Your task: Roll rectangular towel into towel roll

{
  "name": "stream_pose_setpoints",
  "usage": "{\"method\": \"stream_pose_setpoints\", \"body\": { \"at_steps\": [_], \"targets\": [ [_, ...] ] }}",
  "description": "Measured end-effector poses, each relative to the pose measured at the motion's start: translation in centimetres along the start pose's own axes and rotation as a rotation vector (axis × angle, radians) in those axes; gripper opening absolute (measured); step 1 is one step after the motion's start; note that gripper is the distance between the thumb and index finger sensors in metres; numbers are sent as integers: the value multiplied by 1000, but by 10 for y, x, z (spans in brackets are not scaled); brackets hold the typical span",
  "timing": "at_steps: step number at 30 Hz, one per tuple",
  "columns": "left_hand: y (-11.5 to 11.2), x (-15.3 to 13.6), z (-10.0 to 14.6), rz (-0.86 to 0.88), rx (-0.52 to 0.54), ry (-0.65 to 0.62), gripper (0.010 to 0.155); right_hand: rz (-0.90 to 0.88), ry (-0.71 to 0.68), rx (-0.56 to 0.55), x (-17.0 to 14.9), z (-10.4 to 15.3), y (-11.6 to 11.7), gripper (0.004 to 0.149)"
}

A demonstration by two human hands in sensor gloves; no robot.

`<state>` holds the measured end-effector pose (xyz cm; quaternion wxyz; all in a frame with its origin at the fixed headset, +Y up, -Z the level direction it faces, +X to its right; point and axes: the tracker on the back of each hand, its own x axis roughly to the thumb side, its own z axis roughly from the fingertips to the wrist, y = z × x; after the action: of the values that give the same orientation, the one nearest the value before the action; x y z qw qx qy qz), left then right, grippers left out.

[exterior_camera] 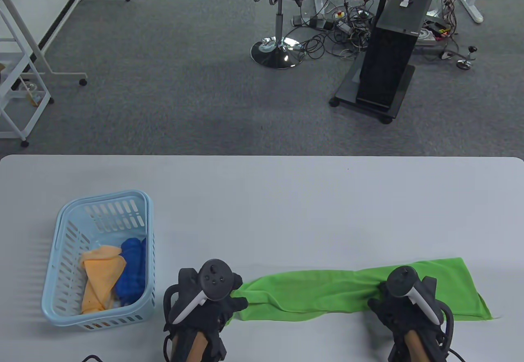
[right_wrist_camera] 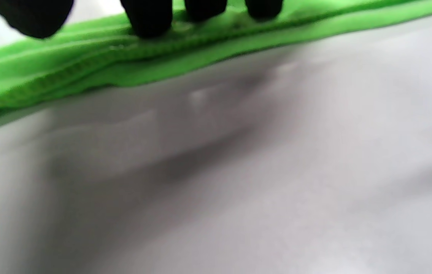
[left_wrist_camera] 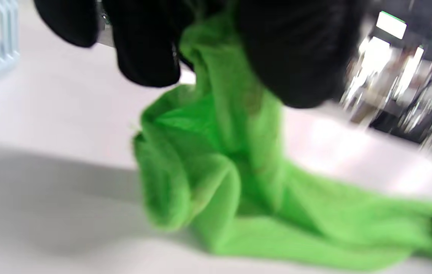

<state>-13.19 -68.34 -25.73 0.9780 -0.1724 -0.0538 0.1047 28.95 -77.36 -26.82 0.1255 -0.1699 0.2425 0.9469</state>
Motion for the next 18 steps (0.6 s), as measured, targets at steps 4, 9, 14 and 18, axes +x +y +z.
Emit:
{"method": "stream_pose_setpoints", "body": {
  "at_steps": [4, 9, 14, 18],
  "targets": [
    [12, -4, 4, -197, 101, 89, 46, 9, -1, 3, 0, 0, 0, 79],
    [32, -8, 15, -198, 253, 137, 44, -2, -1, 5, -1, 0, 0, 78],
    [56, -1, 19, -170, 391, 148, 44, -35, -43, -41, 2, 4, -5, 79],
    [70, -4, 15, -180, 454, 200, 42, -118, -141, -196, 9, 16, -20, 76]
  ]
}}
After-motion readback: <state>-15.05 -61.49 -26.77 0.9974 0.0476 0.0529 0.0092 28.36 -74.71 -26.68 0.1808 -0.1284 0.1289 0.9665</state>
